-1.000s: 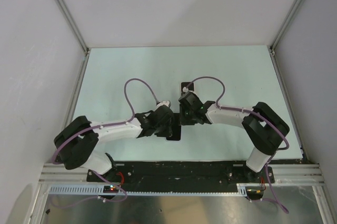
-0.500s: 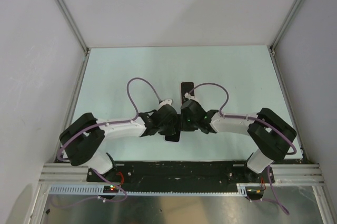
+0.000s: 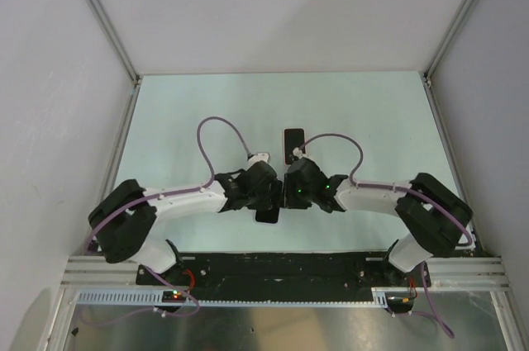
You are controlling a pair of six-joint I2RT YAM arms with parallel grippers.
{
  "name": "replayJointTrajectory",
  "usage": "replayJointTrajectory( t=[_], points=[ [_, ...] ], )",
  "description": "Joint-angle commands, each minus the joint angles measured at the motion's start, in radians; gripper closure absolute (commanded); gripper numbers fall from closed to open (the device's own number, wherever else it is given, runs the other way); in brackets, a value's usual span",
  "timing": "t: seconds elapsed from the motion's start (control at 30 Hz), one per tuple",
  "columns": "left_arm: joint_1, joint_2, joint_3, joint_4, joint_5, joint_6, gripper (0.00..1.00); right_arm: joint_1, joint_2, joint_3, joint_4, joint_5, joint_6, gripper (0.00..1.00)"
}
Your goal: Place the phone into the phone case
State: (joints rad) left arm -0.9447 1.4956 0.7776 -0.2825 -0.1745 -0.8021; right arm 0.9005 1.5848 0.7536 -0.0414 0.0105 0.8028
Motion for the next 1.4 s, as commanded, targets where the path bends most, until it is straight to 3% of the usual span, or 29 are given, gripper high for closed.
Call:
replayJointTrajectory(
  t=[0.0, 0.13, 0.3, 0.57, 0.87, 1.37],
  points=[
    [0.004, -0.11, 0.117, -0.139, -0.129, 0.055, 0.58, -0.072, -0.17, 0.029, -0.077, -0.092, -0.02, 0.59],
    [0.001, -0.113, 0.157, -0.201, -0.207, 0.046, 0.22, -0.131, -0.324, 0.053, -0.131, -0.059, -0.03, 0.42],
    [-0.037, 0.034, 0.219, -0.237, -0.291, 0.049, 0.03, -0.214, -0.467, 0.052, -0.231, -0.024, -0.053, 0.32],
    [-0.07, 0.189, 0.287, -0.249, -0.292, 0.091, 0.0, -0.311, -0.62, -0.005, -0.314, -0.011, -0.076, 0.27],
    [-0.081, 0.308, 0.335, -0.232, -0.22, 0.137, 0.0, -0.36, -0.672, -0.061, -0.325, -0.031, -0.079, 0.26],
    [-0.071, 0.113, 0.264, -0.211, -0.269, 0.07, 0.01, -0.367, -0.675, -0.071, -0.317, -0.043, -0.087, 0.26]
  ],
)
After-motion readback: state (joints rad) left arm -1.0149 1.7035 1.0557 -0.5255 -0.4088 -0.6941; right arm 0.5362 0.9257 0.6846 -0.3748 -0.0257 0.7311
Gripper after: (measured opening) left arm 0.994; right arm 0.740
